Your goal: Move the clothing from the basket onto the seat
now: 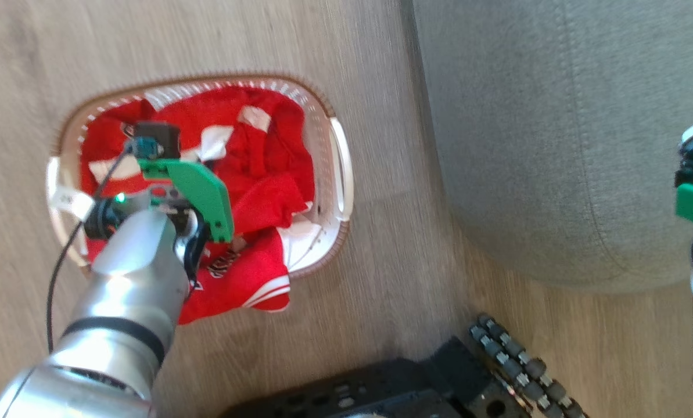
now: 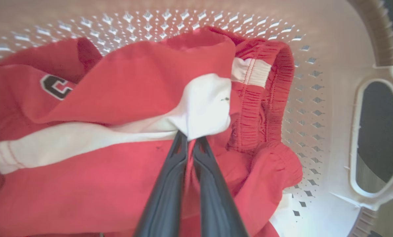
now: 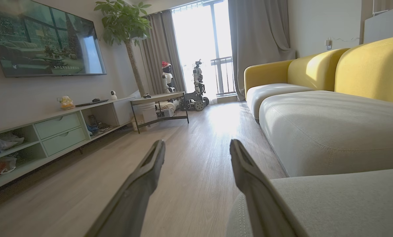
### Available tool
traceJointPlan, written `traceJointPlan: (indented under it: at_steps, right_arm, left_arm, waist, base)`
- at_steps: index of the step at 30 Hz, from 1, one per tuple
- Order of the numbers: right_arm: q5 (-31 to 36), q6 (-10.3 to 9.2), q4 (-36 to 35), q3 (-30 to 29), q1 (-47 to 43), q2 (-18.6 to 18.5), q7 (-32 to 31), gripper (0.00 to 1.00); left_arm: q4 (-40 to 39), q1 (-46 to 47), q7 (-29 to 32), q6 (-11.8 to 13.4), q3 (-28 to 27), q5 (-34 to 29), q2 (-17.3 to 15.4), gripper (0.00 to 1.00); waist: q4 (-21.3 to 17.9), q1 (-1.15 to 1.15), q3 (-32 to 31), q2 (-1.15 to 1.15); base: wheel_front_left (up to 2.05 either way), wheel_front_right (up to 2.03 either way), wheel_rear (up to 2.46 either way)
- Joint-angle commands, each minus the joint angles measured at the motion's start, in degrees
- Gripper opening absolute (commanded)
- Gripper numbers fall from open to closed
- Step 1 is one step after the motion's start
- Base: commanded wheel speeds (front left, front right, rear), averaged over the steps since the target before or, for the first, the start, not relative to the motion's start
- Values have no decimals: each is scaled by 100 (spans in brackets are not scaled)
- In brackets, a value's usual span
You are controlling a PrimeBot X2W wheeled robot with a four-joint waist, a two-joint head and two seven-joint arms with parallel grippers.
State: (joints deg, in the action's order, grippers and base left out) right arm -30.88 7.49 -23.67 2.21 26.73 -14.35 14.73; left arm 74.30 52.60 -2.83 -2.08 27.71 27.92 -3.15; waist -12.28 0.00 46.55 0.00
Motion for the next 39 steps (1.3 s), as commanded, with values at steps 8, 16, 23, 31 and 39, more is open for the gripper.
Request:
traceJointPlan:
  at_steps: [8,16,23,31,39]
  right_arm:
    - [-100,0,174,170,-575,-11,27,100]
    - [-105,0,453,315,-856,-2,27,100]
    - [-166,0,887,531,-1251,-40,27,100]
    - [-67,0,1265,862,-1729,15,27,100]
    - [-44,0,1640,1256,-2092,193,27,100]
  left_arm:
    - [-106,-686,-627,-275,4,189,6,0]
    - [-464,-920,-1011,-444,172,280,23,0]
    - [-1237,-1336,-1133,-520,446,580,26,0]
    - [-2362,-1596,-1200,-436,605,454,-2,0]
    - [-3924,-1748,-885,-195,577,471,-295,0]
  waist:
    - [450,0,-1377,0]
    - [715,0,-2026,0]
    - [1067,0,-2837,0]
    - [1364,0,-3691,0]
    - [1438,0,-4313,0]
  base:
    - [0,0,0]
    - [0,0,0]
    - [0,0,0]
    - [0,0,0]
    - [0,0,0]
